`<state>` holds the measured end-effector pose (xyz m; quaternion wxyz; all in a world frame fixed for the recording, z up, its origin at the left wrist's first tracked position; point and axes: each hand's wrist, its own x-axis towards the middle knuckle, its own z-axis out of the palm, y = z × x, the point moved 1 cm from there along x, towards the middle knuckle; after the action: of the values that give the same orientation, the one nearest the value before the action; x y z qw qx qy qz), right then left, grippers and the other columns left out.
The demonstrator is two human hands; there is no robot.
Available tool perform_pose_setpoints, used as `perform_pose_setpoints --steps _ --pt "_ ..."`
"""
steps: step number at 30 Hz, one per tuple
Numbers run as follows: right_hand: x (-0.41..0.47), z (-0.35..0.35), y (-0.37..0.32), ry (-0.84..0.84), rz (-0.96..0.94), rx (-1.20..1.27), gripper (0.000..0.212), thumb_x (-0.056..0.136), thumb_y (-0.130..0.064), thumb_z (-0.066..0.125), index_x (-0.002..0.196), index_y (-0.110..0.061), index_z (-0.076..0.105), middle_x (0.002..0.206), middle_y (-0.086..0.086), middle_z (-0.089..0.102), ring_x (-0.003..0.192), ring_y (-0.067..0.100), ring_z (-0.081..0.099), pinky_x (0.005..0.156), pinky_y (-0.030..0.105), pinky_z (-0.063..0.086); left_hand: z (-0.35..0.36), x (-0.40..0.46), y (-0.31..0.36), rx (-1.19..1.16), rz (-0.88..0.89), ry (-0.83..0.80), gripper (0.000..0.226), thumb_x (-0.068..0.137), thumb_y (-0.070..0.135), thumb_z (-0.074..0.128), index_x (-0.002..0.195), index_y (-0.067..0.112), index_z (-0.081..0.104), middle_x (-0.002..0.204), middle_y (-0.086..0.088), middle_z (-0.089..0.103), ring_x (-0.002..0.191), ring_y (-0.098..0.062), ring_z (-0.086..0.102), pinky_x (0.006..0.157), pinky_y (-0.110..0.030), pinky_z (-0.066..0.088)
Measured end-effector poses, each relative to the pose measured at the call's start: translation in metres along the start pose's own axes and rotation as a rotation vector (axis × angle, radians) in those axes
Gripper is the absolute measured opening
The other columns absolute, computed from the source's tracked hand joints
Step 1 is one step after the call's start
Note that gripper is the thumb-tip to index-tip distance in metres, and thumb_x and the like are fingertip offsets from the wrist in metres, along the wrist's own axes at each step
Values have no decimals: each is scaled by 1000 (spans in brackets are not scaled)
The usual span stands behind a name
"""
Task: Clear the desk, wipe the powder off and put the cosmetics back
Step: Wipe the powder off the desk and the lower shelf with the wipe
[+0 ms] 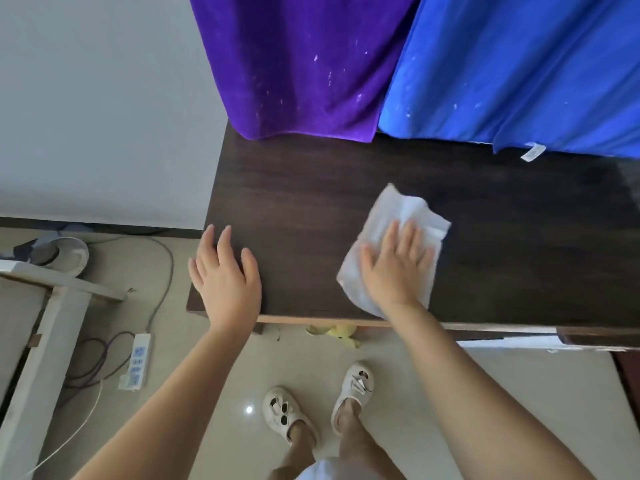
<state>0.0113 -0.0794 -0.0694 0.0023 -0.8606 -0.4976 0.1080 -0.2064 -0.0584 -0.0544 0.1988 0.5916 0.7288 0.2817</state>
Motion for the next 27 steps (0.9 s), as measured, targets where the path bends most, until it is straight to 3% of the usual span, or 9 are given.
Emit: perform_pose_setpoints --steps 4,7,10,14,17,19,21,25,27 --pt "-57 19 -86 -111 -749 -173 67 96 -42 28 148 -18 -6 159 2 -2 145 20 -10 115 43 -10 17 -9 34 -88 121 -44 49 89 30 30 132 9 41 145 -9 35 131 -27 33 113 -47 16" --pt "-39 13 -54 -90 -895 -189 59 96 -39 23 148 -24 -1 159 -4 3 146 15 -4 116 40 -6 27 -14 41 -81 177 -69 44 90 26 33 129 8 43 142 -10 38 127 -29 36 110 -49 23" --pt "7 1 43 -25 -711 -39 56 93 -41 14 147 -26 18 157 0 15 146 20 9 116 42 0 43 -26 46 41 245 -111 42 91 26 33 124 6 48 137 -12 44 125 -29 39 112 -49 17" --pt "59 -18 216 97 -196 -68 60 90 -38 18 140 -13 37 148 12 38 138 34 32 108 57 28 75 -45 73 163 356 -184 43 89 31 32 115 8 58 130 -12 51 120 -30 45 112 -49 15" --pt "74 -38 298 87 335 34 57 93 -37 14 147 -18 17 157 8 16 144 26 12 114 53 14 100 -62 103 172 440 -216 42 88 31 32 109 8 61 126 -13 54 118 -33 48 110 -52 19" --pt "77 -41 293 92 479 105 59 93 -38 12 148 -16 13 158 12 8 144 30 7 114 55 8 117 -75 126 165 450 -220 44 88 31 31 109 9 62 126 -12 54 119 -32 48 110 -51 19" --pt "72 -35 249 139 270 80 63 91 -41 12 147 -13 18 157 14 10 143 33 9 115 54 6 134 -90 147 140 403 -224 44 87 29 30 110 9 61 128 -11 53 121 -30 46 111 -50 16" --pt "50 -25 151 -65 -562 -23 54 99 -38 18 149 -23 2 159 2 -4 146 21 -8 115 44 -8 159 -110 168 170 326 -139 44 84 25 28 110 8 59 130 -10 52 125 -28 43 111 -49 17" --pt "74 -33 163 -61 -690 -59 52 100 -37 18 148 -26 2 159 -3 -3 145 16 -8 117 42 -6 162 -112 168 220 331 -100 33 86 15 38 111 7 58 130 -12 52 123 -31 44 110 -49 20"
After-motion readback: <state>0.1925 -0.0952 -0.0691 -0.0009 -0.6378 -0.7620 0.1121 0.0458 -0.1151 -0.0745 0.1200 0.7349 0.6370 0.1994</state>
